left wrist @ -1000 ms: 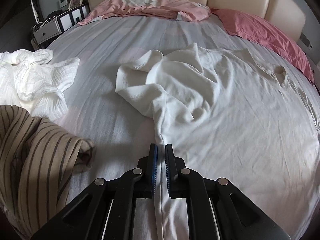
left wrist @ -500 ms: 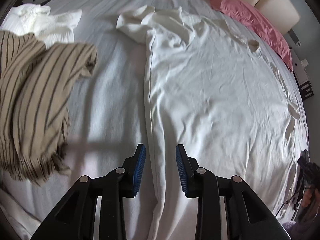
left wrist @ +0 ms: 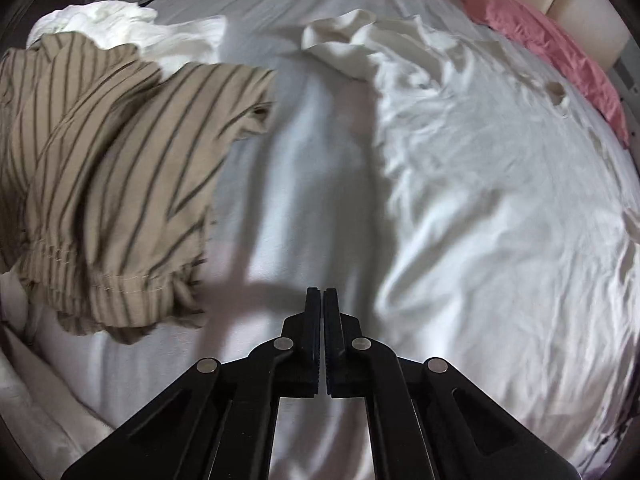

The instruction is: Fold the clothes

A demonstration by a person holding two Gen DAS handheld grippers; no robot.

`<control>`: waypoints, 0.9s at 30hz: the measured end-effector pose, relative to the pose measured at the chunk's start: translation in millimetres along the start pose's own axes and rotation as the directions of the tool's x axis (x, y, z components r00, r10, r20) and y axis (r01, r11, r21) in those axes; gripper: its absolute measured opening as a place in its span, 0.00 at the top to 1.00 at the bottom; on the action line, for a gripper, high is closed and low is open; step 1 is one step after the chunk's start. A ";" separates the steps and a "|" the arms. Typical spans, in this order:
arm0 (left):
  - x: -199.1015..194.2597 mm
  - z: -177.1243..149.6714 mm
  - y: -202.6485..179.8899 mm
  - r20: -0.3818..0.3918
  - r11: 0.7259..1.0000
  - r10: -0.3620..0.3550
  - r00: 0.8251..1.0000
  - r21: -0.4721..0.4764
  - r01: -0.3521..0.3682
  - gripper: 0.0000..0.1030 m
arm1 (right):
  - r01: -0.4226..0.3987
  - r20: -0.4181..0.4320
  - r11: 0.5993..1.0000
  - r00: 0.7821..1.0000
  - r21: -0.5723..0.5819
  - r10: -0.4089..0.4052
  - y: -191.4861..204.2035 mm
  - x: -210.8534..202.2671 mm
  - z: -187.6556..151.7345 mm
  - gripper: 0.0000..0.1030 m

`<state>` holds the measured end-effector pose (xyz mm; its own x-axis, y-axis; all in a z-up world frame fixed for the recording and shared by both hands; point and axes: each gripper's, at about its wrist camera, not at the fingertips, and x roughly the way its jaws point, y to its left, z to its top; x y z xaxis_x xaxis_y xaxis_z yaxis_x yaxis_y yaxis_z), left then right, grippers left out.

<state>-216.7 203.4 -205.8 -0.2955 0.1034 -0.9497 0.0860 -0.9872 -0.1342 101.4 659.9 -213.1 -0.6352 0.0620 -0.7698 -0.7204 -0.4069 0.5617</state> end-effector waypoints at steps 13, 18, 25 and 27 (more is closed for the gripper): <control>-2.0 -37.2 -25.8 -0.139 0.991 -0.093 0.986 0.081 0.105 0.55 | 0.101 -0.129 0.992 0.987 0.073 -0.091 -29.4 10.5 -20.9 0.77; 0.5 -42.3 -25.4 -0.143 0.995 -0.031 0.989 0.091 0.044 0.86 | 0.158 -0.124 0.987 0.980 0.011 -0.156 -25.5 12.1 -24.4 0.91; -12.4 -46.9 -12.0 -0.110 0.999 -0.039 0.993 0.032 0.042 0.84 | 0.247 -0.096 0.966 0.966 0.076 -0.240 -40.2 -1.5 -26.7 0.92; -22.8 -45.1 -6.7 -0.072 0.999 -0.049 0.996 0.013 0.050 0.78 | 0.242 -0.055 0.961 0.970 0.131 -0.237 -49.0 -13.8 -24.9 0.89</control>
<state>-167.6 213.1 -196.0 -0.2303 0.1597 -0.9599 0.0588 -0.9823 -0.1776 152.4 656.3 -237.5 -0.4302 0.1059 -0.8965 -0.8828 -0.2570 0.3933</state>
